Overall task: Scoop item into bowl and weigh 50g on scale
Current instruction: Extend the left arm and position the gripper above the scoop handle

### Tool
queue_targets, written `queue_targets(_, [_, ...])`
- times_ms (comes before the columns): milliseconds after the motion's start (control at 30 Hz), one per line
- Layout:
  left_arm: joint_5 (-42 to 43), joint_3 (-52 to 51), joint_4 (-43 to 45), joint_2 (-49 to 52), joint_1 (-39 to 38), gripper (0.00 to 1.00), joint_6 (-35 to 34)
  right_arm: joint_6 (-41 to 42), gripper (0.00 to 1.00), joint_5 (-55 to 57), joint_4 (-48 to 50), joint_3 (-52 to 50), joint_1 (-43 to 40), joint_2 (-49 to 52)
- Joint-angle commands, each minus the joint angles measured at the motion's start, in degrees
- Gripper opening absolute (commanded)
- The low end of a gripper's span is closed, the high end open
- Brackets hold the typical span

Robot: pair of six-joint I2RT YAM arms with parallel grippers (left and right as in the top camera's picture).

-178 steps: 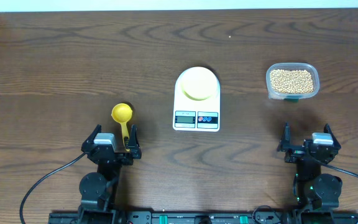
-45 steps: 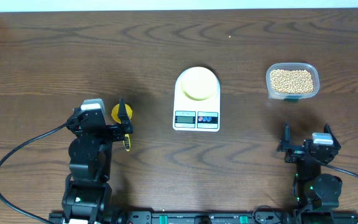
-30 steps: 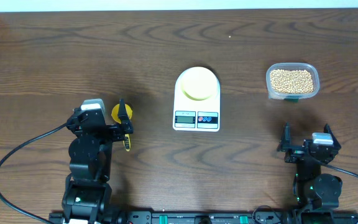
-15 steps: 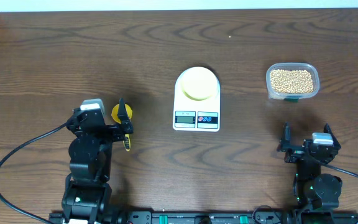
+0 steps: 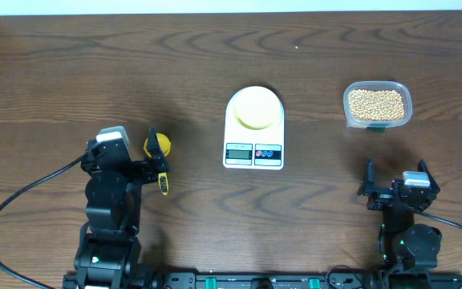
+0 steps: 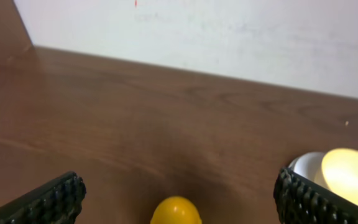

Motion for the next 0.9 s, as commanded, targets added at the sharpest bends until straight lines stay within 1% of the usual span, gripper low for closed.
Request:
queue_targets(0, [-1.8,3.9,-2.9,0.1,0.3,0.99,-1.2,0.7,0.99,0.2,-0.2,-0.1,0.3,-0.2])
queue_targets(67, [-2.7,5.7,-5.5,0.6,0.3,0.99,-1.4,0.7,0.99,0.2,-0.2,-0.1,0.3,-0.2])
queue_targets(200, [-2.7,8.0,-7.2,2.5,0.3,0.99,-1.4,0.7,0.99,0.2,-0.2,-0.1,0.3,-0.2])
queue_targets(367, [-2.7,12.0,-8.7,9.1,0.3,0.98,-1.6,0.8,0.99,0.2,-0.2,-0.1,0.3,-0.2])
queue_targets(500, [-2.7,16.4,-12.3,14.7,0.4,0.99,-1.6,0.7,0.99,0.2,-0.2,-0.1,0.3,-0.2])
queue_targets(567, [-2.6,19.7,-15.8,17.9,1.8,0.99,-3.2,0.8,0.99,0.2,-0.2,-0.1,0.3,-0.2])
queue_targets(667, [-2.4,22.7,-19.5,20.3,3.8,0.99,-5.0,0.7,0.99,0.2,-0.2,-0.1,0.3,-0.2])
queue_targets(767, [0.4,25.8,-22.2,22.4,6.6,0.99,-5.0,0.7,0.99,0.2,-0.2,-0.1,0.3,-0.2])
queue_targets(867, [5.4,28.4,-23.1,24.8,10.9,0.99,-5.1,0.7,0.99,0.2,-0.2,-0.1,0.3,-0.2])
